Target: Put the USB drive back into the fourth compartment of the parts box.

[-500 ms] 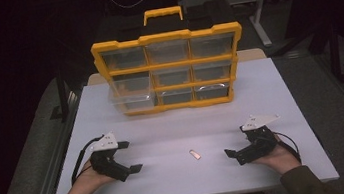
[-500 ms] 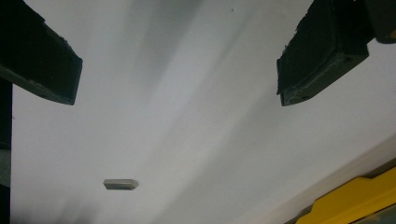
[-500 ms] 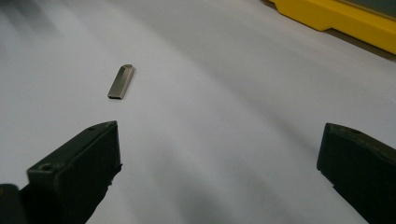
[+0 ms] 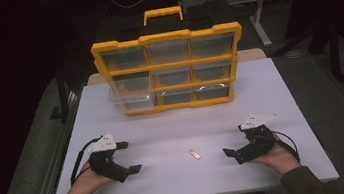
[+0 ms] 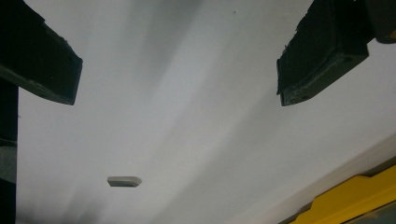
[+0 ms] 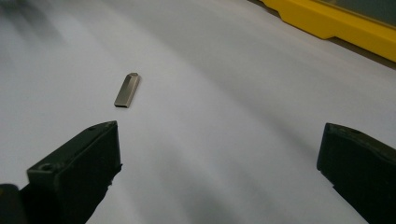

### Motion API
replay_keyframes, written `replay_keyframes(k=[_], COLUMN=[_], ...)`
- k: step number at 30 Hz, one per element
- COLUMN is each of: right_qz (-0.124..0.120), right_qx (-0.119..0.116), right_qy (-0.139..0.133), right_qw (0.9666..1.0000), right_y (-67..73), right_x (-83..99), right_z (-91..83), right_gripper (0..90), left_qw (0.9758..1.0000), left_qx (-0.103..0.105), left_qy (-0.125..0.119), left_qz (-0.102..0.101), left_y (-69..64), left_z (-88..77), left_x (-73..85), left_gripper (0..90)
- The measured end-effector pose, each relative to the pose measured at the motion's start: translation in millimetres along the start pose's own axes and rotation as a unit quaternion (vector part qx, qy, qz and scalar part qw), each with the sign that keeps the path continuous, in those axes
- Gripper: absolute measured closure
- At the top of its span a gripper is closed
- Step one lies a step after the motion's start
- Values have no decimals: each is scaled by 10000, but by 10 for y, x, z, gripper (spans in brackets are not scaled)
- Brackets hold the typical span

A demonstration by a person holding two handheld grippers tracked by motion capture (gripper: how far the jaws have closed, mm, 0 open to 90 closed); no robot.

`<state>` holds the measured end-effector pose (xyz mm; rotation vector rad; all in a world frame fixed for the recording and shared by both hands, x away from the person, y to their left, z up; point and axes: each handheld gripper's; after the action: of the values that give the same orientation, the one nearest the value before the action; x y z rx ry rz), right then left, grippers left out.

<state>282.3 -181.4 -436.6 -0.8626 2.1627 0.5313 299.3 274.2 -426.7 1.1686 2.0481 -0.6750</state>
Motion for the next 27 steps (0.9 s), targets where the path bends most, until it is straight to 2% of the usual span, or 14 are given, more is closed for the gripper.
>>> replay_keyframes(k=[27], right_qz=[7], right_qx=[-148], right_qy=[-72], right_qw=[9999], right_y=[7], right_x=[-138], right_z=[24], right_gripper=[0], left_qw=[10000], left_qx=[21], left_qy=[-68], left_qz=[-31], left_y=[1], left_z=[-6], left_x=[-6], left_gripper=[0])
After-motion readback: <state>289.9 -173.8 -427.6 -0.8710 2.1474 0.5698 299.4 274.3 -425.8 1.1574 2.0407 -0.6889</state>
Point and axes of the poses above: each handheld gripper's, and its own axes: z roughly forward along the jaws, x roughly out of its underside, y roughly to its left, and after that the axes turned 2 degrees about y, right-handed
